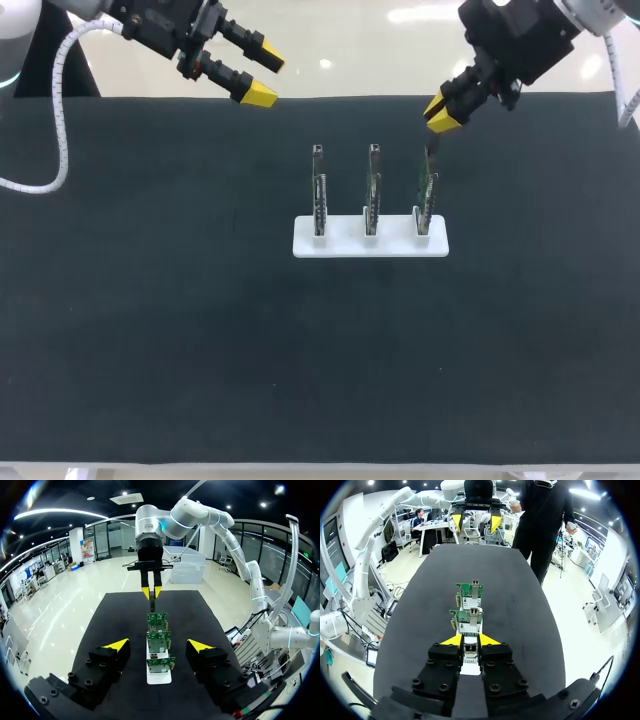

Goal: Pick up the optical module with the left hand, and insert it into the network port with the right hand.

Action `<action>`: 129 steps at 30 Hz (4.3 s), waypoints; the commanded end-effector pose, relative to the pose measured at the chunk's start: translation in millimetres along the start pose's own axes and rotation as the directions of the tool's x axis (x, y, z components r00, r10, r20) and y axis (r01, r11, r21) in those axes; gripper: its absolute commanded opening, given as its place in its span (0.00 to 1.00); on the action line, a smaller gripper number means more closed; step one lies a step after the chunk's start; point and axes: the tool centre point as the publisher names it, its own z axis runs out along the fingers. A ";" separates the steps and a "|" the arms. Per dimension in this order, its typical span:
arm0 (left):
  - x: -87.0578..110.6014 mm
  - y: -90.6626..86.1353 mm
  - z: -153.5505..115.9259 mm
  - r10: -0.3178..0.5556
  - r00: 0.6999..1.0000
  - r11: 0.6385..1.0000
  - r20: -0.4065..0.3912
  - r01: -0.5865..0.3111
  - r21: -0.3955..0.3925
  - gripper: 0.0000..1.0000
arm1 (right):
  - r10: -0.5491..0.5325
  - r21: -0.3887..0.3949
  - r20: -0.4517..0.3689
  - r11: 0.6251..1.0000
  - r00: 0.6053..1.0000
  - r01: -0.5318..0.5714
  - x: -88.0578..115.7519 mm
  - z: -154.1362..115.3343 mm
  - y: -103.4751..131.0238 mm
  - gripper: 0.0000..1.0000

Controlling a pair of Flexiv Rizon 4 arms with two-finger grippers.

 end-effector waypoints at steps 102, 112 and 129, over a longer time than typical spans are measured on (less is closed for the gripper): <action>-0.6 0.7 0.0 -0.001 1.000 1.000 -0.004 0.001 0.002 1.00 | -0.004 0.040 0.012 0.999 1.000 0.003 10.0 11.8 0.9 0.00; -0.6 0.7 0.0 -0.001 1.000 1.000 -0.004 0.001 0.002 1.00 | -0.011 0.047 0.021 0.999 1.000 0.010 14.8 17.4 1.1 0.00; -0.6 0.7 0.0 -0.001 1.000 1.000 -0.004 0.001 0.002 1.00 | -0.028 0.057 0.038 0.998 0.999 0.026 22.8 26.4 -4.2 0.00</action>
